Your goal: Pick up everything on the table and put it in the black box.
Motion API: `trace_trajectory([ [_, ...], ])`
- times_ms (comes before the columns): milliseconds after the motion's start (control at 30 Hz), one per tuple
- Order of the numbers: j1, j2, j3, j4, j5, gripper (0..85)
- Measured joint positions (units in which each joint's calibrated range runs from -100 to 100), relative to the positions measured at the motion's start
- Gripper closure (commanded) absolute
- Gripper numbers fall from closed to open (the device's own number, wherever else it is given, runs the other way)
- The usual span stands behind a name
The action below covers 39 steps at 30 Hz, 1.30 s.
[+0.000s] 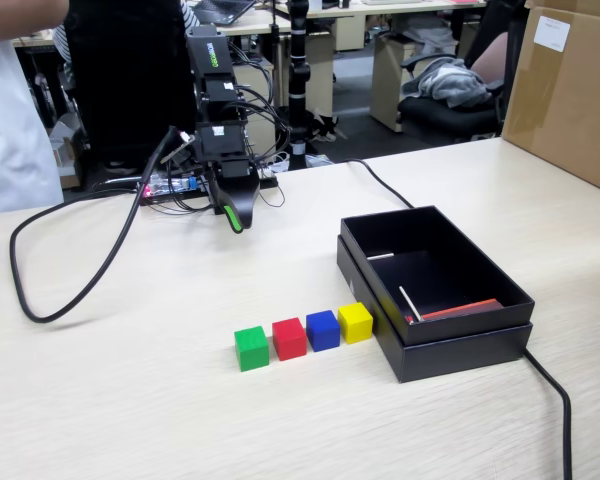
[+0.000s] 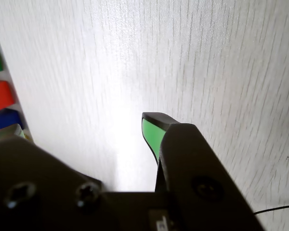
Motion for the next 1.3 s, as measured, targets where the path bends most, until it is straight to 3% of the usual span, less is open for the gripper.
trace_trajectory([
  [500,-4.6,25.1,29.6,-15.8,0.2,37.9],
  [1300,-8.2,58.1,62.3,-23.8,-2.8,37.9],
])
